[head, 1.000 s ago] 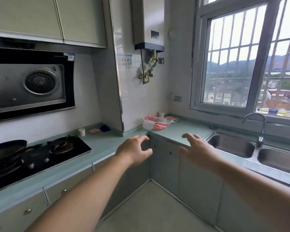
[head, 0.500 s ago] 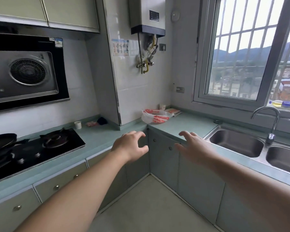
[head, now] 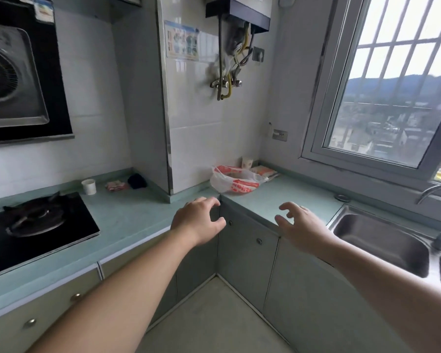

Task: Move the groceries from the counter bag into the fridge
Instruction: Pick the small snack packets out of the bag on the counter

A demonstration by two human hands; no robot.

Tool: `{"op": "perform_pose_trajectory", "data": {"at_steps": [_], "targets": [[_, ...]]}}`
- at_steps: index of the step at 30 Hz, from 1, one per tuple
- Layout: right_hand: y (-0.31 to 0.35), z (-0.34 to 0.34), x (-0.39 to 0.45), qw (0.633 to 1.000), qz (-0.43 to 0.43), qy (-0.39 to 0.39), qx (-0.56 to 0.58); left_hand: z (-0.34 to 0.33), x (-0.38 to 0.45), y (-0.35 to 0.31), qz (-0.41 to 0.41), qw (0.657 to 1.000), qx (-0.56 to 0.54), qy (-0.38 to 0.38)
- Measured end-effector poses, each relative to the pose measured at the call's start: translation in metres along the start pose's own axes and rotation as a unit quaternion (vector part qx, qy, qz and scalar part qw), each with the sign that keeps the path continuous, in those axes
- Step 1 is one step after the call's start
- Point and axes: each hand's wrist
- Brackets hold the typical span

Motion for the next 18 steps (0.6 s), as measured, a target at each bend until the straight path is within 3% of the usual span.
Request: {"op": "perform_pose_trajectory", "data": {"at_steps": [18], "targets": [[-0.046, -0.092, 0.268, 0.997, 0.002, 0.039, 0.07, -0.118, 0.248, 0.025, -0.007, 0.998, 0.044, 0.037]]}}
Point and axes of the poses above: each hand's wrist, its own x-axis towards the middle knuckle, its own z-axis out of the back of the hand, y = z × x, and after that the axes turned 10 degrees about -y, right-handed
